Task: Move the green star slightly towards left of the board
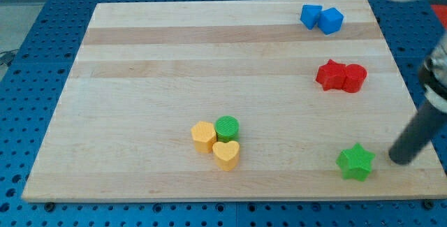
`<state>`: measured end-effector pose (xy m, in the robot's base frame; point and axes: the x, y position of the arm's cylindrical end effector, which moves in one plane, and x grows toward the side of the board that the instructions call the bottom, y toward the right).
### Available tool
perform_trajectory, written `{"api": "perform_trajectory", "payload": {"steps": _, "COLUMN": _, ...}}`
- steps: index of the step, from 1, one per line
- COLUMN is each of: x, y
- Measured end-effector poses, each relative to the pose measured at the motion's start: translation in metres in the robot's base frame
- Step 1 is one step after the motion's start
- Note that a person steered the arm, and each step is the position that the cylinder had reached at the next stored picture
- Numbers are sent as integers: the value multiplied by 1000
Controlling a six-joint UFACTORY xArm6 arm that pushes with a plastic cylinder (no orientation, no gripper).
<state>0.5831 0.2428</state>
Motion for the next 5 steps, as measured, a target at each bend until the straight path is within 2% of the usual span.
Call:
{"api": "perform_trajectory", "payload": {"steps": 2, "x": 6, "y": -3}}
{"api": "perform_trajectory", "payload": {"steps": 4, "x": 10, "y": -39}}
{"api": "perform_trajectory", "payload": {"steps": 5, "x": -6, "y": -51}}
